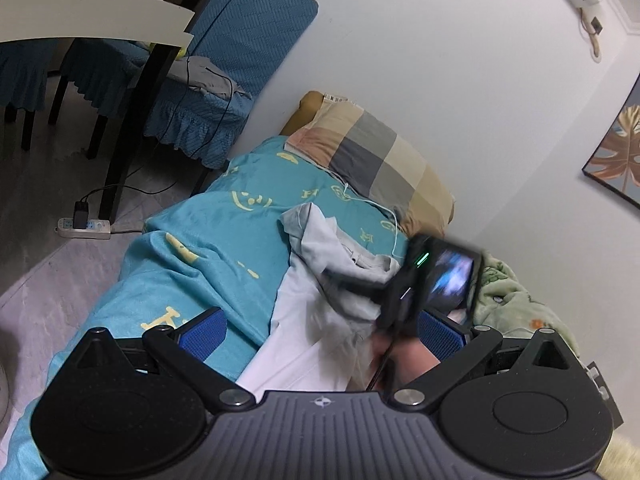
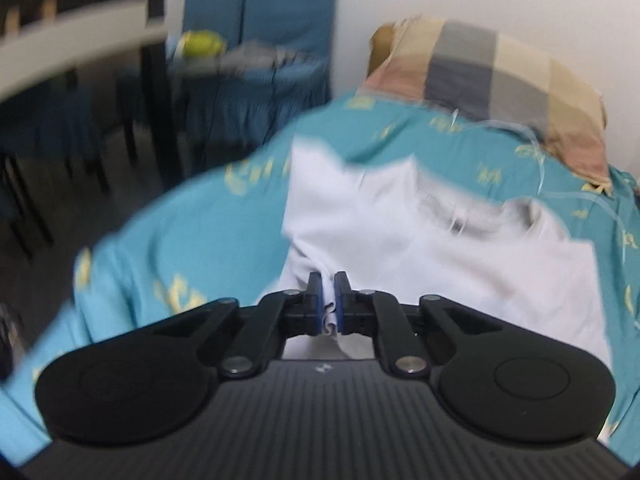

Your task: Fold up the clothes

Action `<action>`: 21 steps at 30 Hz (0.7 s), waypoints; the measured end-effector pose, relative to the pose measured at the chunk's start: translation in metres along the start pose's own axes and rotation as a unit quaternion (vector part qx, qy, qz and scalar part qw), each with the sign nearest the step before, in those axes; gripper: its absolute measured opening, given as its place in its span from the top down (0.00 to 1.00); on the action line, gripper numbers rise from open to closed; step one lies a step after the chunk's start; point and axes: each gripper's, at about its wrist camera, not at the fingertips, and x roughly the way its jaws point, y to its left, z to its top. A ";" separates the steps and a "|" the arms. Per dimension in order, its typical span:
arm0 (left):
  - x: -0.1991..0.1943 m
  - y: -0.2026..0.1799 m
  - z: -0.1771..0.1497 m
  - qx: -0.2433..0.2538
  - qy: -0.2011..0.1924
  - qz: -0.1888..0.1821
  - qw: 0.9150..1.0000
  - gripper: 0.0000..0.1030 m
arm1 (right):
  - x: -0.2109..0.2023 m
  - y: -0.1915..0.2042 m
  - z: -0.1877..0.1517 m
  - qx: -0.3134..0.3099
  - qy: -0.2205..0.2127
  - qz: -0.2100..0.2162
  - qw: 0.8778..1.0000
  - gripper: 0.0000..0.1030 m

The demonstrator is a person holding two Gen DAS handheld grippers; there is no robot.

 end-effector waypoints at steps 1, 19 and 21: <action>-0.001 -0.003 -0.001 0.004 0.003 0.002 1.000 0.00 | -0.003 -0.010 0.010 0.008 -0.009 -0.003 1.000 0.92; 0.051 -0.019 -0.026 0.078 0.070 0.049 0.993 0.00 | 0.093 -0.219 -0.008 0.262 0.028 -0.109 0.958 0.93; 0.056 -0.017 -0.027 0.079 0.077 0.052 0.993 0.00 | 0.096 -0.220 -0.021 0.273 0.014 -0.098 0.957 0.92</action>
